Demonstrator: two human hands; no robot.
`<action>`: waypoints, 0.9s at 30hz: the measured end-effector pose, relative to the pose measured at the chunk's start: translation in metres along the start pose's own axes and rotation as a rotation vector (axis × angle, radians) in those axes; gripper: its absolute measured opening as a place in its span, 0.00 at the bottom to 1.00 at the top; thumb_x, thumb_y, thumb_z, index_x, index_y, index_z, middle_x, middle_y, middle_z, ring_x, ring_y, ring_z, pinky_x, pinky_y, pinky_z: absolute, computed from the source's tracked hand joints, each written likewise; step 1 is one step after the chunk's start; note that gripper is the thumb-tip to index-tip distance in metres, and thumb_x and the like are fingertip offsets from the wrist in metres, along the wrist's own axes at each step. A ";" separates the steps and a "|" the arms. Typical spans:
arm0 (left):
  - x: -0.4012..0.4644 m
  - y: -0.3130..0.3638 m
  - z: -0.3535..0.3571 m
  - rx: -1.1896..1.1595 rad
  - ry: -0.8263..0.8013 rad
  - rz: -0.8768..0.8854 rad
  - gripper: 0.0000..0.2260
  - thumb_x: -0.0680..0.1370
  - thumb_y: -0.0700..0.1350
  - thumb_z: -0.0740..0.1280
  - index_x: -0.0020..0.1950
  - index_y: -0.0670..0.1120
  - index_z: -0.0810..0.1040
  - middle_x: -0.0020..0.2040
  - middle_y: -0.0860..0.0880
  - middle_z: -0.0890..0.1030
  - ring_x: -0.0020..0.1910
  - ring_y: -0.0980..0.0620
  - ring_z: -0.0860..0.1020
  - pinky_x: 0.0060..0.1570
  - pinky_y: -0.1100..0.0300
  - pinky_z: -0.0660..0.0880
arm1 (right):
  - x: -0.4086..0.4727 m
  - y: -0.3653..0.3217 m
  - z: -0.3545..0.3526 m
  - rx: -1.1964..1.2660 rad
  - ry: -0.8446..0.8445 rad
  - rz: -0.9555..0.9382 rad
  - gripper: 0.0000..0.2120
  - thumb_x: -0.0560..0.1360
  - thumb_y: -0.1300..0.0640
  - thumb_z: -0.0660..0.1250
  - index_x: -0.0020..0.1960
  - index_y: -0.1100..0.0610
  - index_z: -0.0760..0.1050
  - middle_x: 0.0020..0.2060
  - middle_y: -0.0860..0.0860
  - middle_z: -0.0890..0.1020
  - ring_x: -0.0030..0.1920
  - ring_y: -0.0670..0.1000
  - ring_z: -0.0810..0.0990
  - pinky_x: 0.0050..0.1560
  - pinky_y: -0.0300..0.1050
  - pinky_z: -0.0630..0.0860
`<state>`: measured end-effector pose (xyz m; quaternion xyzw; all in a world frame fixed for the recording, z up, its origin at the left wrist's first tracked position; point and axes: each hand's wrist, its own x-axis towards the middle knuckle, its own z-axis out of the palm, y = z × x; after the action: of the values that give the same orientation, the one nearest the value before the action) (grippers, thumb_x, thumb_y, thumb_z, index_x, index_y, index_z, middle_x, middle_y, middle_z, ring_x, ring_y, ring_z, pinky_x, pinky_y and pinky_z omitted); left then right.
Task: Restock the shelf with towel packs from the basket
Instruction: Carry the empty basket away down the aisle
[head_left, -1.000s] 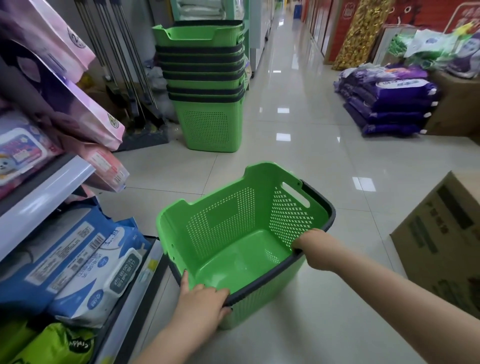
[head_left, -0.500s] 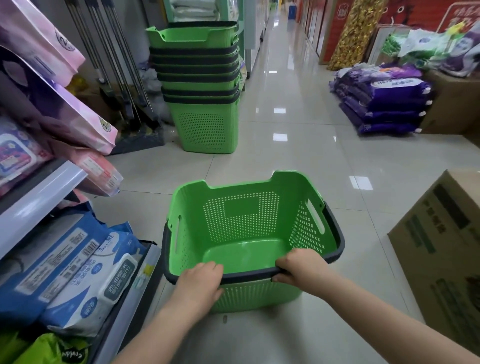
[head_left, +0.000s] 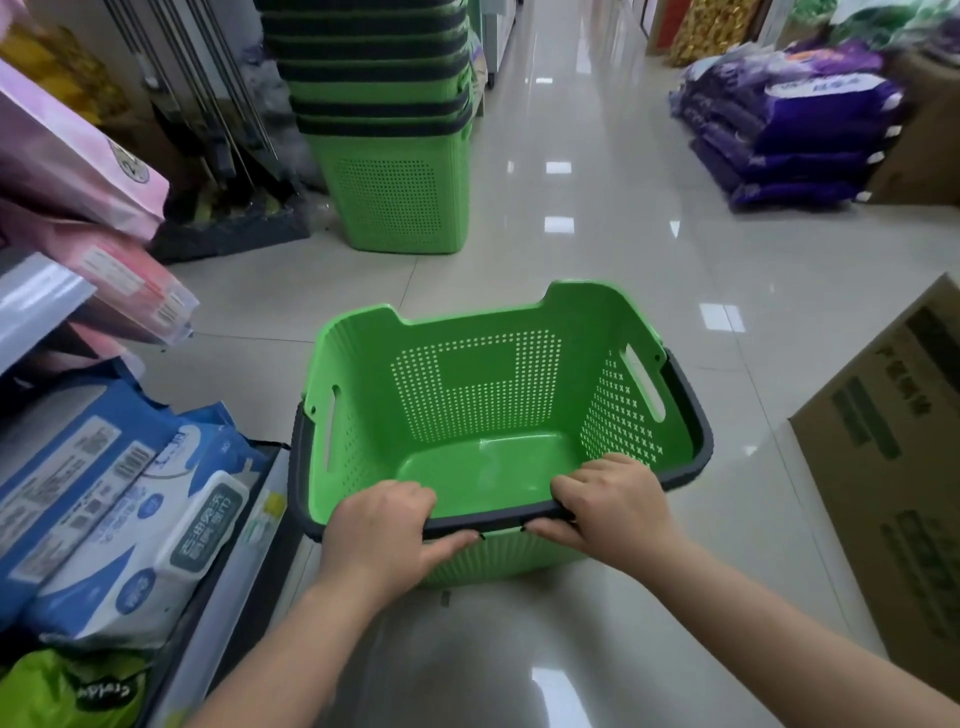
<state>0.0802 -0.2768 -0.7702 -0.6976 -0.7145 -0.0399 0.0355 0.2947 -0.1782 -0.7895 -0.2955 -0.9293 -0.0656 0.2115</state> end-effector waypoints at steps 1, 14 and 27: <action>-0.001 -0.001 0.003 -0.008 0.006 0.008 0.28 0.73 0.72 0.41 0.27 0.52 0.58 0.24 0.57 0.58 0.21 0.56 0.58 0.21 0.69 0.45 | -0.001 0.000 0.002 0.009 0.025 -0.001 0.30 0.76 0.33 0.48 0.24 0.53 0.66 0.18 0.45 0.70 0.20 0.48 0.70 0.26 0.37 0.65; 0.009 -0.005 -0.014 -0.004 -0.111 0.205 0.39 0.63 0.72 0.22 0.31 0.48 0.64 0.27 0.53 0.65 0.29 0.50 0.71 0.24 0.62 0.62 | 0.012 -0.001 -0.020 -0.036 -0.175 0.013 0.26 0.68 0.35 0.54 0.23 0.54 0.68 0.17 0.47 0.69 0.17 0.50 0.70 0.24 0.33 0.59; 0.050 -0.018 -0.164 -0.204 -0.343 -0.089 0.24 0.77 0.63 0.54 0.29 0.47 0.65 0.27 0.50 0.68 0.34 0.46 0.70 0.28 0.56 0.58 | 0.114 0.004 -0.165 0.209 -0.693 0.236 0.20 0.76 0.38 0.56 0.44 0.56 0.69 0.31 0.48 0.70 0.38 0.54 0.72 0.37 0.44 0.65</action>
<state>0.0597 -0.2449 -0.6016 -0.6621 -0.7323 0.0058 -0.1591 0.2715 -0.1564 -0.5920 -0.3821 -0.9069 0.1584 -0.0802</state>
